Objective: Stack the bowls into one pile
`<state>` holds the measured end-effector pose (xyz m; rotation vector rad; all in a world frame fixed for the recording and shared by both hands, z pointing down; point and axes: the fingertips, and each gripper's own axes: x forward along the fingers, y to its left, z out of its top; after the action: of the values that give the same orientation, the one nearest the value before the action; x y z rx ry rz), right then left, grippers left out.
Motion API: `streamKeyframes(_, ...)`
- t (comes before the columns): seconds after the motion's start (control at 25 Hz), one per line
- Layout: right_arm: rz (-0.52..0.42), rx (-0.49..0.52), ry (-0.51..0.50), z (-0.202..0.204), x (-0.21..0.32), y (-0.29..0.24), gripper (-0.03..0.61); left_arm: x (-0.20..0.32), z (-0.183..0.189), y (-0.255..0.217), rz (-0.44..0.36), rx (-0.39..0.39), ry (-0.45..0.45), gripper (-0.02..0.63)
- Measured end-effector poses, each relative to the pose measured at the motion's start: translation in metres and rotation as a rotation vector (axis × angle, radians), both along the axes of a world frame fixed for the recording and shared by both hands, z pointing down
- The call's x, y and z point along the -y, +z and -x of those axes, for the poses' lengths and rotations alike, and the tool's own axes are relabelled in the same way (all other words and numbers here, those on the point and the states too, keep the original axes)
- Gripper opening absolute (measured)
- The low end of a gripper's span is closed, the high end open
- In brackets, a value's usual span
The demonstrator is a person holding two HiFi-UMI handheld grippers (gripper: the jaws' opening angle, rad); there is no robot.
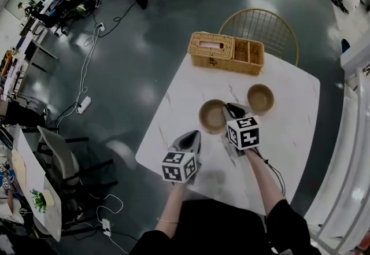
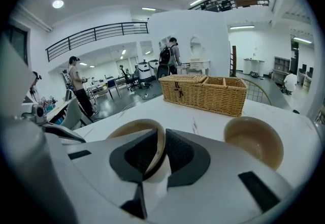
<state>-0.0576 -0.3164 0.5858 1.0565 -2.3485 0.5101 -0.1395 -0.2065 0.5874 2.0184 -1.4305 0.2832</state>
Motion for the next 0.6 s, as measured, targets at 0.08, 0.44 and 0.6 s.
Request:
streamKeyframes(0.08, -0.001, 0.004, 0.001, 0.000, -0.001, 0.001, 0.028, -0.002, 0.000, 0.000, 0.001, 0.000, 0.000, 0.014)
streamKeyframes(0.44, 0.091, 0.065, 0.053, -0.001, -0.001, 0.015, 0.086, -0.004, 0.004, 0.003, 0.008, 0.001, -0.010, 0.014)
streamKeyframes(0.6, 0.128, 0.077, 0.072, -0.002, -0.003, 0.022, 0.086, -0.006, 0.006, 0.004, 0.013, 0.002, -0.013, 0.014)
